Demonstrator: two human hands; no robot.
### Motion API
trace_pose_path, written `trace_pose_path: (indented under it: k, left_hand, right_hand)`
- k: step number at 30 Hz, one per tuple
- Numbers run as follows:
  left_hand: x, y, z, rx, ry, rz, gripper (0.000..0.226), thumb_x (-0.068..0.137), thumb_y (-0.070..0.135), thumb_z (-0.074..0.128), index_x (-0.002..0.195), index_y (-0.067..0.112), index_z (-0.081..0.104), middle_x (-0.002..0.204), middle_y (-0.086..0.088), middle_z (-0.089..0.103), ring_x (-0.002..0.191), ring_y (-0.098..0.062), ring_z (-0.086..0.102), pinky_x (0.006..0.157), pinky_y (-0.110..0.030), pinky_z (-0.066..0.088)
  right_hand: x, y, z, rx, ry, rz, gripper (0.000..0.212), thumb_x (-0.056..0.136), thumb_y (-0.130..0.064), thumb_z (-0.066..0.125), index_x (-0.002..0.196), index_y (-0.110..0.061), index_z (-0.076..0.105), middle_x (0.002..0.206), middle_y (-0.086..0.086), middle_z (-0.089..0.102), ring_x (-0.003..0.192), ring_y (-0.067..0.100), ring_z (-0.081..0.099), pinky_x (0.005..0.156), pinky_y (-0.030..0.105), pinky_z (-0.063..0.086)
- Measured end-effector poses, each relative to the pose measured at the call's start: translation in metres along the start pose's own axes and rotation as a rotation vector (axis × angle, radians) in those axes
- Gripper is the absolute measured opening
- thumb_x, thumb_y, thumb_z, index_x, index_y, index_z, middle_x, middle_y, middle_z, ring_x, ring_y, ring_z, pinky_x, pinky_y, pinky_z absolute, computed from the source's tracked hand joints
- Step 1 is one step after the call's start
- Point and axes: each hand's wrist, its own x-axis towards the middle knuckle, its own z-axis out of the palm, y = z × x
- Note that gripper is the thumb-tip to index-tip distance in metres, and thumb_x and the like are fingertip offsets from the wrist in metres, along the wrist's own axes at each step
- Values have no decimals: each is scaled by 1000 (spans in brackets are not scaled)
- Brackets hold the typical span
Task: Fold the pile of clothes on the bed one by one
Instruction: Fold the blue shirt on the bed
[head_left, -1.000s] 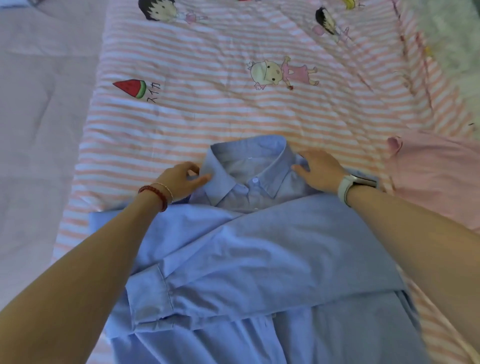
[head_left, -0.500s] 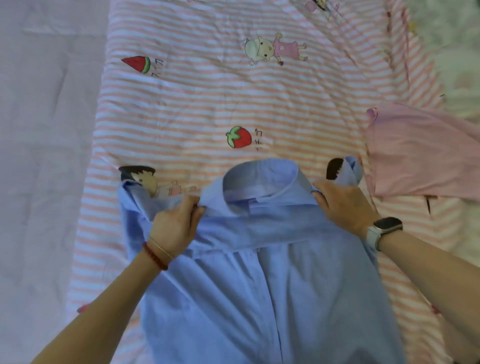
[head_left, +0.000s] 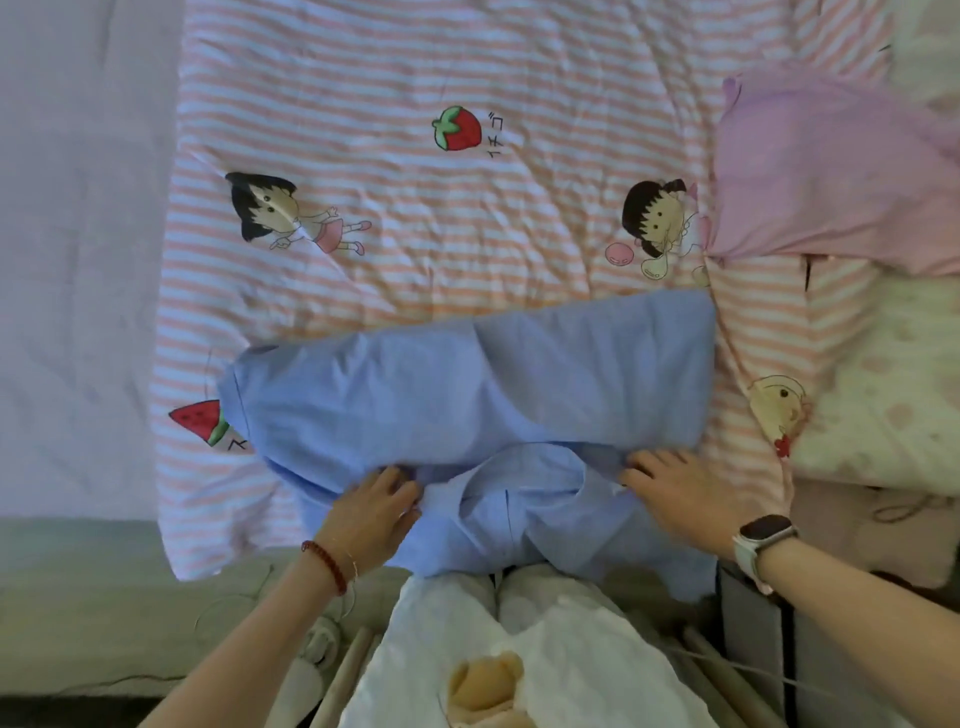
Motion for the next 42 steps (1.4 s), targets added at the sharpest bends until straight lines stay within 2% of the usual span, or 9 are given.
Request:
trace_pose_path:
  k: [2, 7, 12, 15, 18, 23, 27, 35, 42]
  left_hand:
    - [0, -2, 0, 54, -124, 8, 23, 75, 44, 43, 70, 35, 63, 86, 1, 62, 74, -21, 62, 41, -28, 46]
    - [27, 2, -26, 34, 97, -48, 33, 76, 31, 43, 54, 19, 64, 71, 1, 65, 65, -23, 60, 52, -26, 43]
    - [74, -28, -57, 162, 371, -329, 31, 83, 28, 42, 104, 11, 58, 103, -17, 62, 89, -34, 52, 66, -42, 47]
    - [102, -47, -79, 204, 246, -422, 47, 87, 36, 36, 121, 11, 56, 122, -17, 58, 111, -38, 53, 88, -57, 39]
    - [121, -66, -88, 132, -7, -531, 48, 96, 41, 27, 135, 18, 44, 134, -9, 51, 129, -30, 38, 108, -49, 17]
    - [114, -89, -82, 123, -53, -470, 46, 96, 43, 25, 104, 11, 57, 105, -14, 63, 102, -34, 52, 82, -41, 40]
    - [94, -95, -83, 97, 0, -594, 33, 99, 35, 34, 86, 8, 47, 85, -22, 65, 79, -41, 60, 59, -35, 32]
    - [98, -110, -101, 138, 53, -665, 40, 98, 44, 28, 82, 13, 48, 91, -16, 66, 74, -34, 58, 63, -32, 34]
    - [92, -109, -104, 27, -275, -438, 56, 86, 49, 56, 132, 19, 44, 126, -5, 53, 113, -26, 50, 91, -38, 43]
  right_hand:
    - [-7, -2, 1, -31, -87, -19, 8, 67, -29, 59, 72, -25, 64, 92, 2, 64, 76, 22, 62, 65, 37, 44]
    - [16, -7, -18, -8, 120, -54, 31, 72, -27, 39, 74, -17, 68, 92, 6, 66, 79, 23, 60, 71, 35, 37]
    - [76, 15, -43, 30, 329, 223, 37, 79, -19, 37, 100, -7, 64, 105, 14, 64, 90, 32, 61, 81, 39, 31]
    - [110, 34, -60, 50, 201, 354, 50, 87, -26, 26, 123, -6, 55, 128, 16, 55, 115, 34, 54, 98, 48, 34]
    - [134, 55, -64, 65, 2, 418, 51, 97, -33, 20, 145, -16, 27, 148, 5, 33, 139, 24, 24, 111, 53, 11]
    - [144, 72, -62, 35, -22, 472, 39, 99, -32, 33, 135, -21, 41, 128, 6, 49, 124, 24, 39, 107, 45, 17]
    - [140, 79, -65, -23, -35, 539, 34, 100, -32, 31, 123, -13, 48, 122, 8, 53, 116, 27, 44, 92, 39, 25]
    - [127, 103, -73, -103, 60, 662, 30, 99, -28, 34, 111, -9, 54, 113, 11, 58, 105, 31, 51, 84, 39, 28]
    - [123, 100, -76, -16, -95, 538, 40, 96, -30, 38, 136, -22, 37, 133, 4, 50, 121, 25, 45, 108, 43, 17]
